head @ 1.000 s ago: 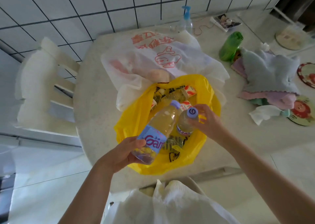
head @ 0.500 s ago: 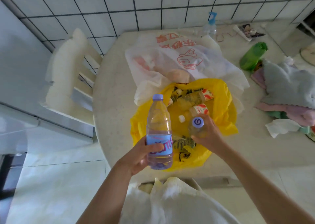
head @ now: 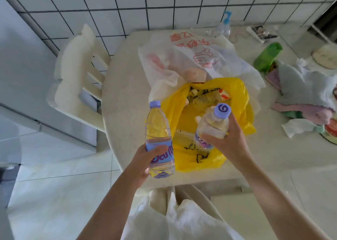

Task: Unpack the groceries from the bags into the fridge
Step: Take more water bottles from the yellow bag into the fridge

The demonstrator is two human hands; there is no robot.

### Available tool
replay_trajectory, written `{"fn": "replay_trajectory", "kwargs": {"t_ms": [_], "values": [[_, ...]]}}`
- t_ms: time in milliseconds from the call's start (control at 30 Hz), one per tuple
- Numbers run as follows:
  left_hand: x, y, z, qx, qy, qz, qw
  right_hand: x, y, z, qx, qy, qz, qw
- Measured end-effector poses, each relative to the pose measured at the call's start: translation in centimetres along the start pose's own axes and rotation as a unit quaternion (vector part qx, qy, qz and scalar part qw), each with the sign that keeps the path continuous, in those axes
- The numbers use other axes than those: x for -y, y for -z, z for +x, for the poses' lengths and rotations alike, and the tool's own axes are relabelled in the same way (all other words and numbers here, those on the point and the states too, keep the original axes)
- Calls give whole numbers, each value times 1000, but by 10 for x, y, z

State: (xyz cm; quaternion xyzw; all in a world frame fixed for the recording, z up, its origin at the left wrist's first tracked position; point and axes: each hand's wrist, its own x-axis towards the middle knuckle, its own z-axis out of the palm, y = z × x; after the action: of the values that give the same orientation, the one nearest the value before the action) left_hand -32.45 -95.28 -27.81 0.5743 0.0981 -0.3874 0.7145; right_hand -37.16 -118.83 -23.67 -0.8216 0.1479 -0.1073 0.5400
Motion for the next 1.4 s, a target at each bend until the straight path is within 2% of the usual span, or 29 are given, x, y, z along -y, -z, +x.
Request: {"fn": "replay_trajectory", "kwargs": {"t_ms": [133, 267, 467, 733, 933, 1133, 1400], "values": [[4, -6, -15, -6, -34, 5, 999, 13, -12, -29, 48, -24, 106, 993], [19, -14, -45, -29, -58, -33, 997, 8, -16, -57, 95, -42, 143, 984], [80, -24, -103, -89, -61, -96, 990, -6, -6, -107, 180, -50, 146, 971], [182, -62, -196, -204, -73, -206, 954, -15, 11, -192, 255, -48, 123, 958], [218, -63, -264, -288, -103, -216, 927, 1, -6, -242, 351, -44, 81, 932], [255, -30, -328, -384, -135, -246, 880, 27, -60, -291, 426, -7, 45, 903], [321, 50, -457, -513, -164, -319, 780, 74, -183, -406, 539, 9, 10, 842]]}}
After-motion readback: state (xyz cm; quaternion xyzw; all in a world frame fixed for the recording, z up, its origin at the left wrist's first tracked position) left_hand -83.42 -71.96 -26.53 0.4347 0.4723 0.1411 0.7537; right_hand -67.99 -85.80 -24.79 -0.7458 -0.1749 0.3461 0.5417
